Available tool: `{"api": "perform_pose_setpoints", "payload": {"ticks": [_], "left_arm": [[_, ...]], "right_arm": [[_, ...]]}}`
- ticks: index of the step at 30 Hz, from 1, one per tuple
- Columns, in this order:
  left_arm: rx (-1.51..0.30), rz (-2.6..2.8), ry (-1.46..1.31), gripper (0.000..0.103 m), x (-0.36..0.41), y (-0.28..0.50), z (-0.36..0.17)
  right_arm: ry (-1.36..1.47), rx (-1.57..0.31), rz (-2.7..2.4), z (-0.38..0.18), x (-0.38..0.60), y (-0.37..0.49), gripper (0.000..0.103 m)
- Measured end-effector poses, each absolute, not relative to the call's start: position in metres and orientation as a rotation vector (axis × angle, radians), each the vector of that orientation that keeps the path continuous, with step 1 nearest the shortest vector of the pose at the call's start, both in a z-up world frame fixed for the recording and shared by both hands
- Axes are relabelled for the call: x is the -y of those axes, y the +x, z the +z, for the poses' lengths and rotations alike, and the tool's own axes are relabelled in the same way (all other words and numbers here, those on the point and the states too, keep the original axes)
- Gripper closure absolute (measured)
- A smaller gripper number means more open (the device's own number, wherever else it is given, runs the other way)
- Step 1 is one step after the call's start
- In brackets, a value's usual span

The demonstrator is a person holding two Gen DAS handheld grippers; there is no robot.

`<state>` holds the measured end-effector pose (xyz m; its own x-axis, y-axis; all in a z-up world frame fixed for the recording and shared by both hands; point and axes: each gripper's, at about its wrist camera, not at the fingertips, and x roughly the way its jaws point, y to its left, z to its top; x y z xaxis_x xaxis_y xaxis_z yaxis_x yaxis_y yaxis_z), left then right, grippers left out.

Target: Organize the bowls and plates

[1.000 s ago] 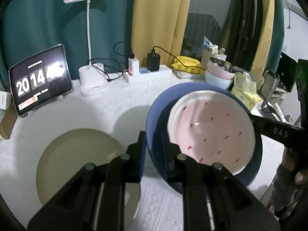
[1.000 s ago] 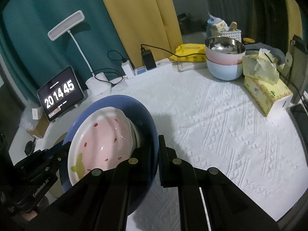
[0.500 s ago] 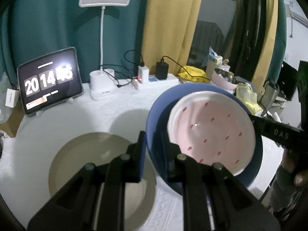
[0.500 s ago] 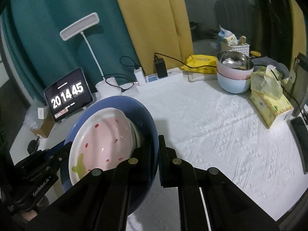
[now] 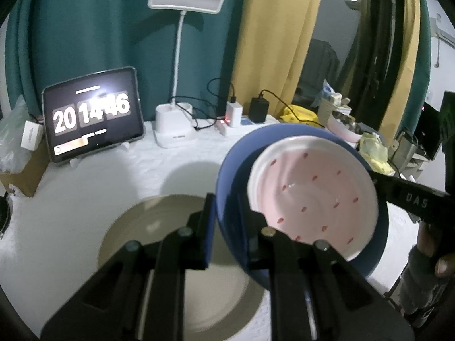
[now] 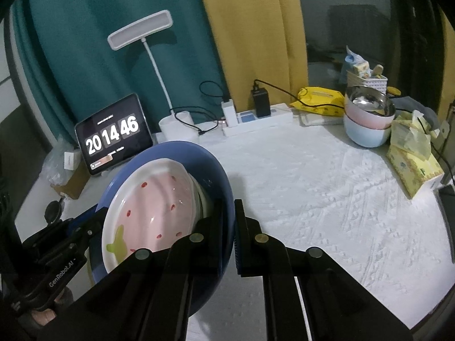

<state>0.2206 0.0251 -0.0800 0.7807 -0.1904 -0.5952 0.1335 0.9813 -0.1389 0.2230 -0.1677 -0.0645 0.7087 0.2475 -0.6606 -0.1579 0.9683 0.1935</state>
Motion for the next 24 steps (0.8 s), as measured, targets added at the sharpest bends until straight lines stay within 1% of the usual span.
{"api": "perform_pose_setpoints", "payload": {"ticks": [15, 24], "left_arm": [[-0.660, -0.103, -0.144, 0.089, -0.081, 0.214, -0.090], [-0.681, -0.061, -0.160, 0.089, -0.110, 0.214, -0.101]], "right_arm": [[0.070, -0.778, 0.285, -0.069, 0.110, 0.236, 0.094], [0.051, -0.813, 0.322, -0.082, 0.076, 0.245, 0.094]]}}
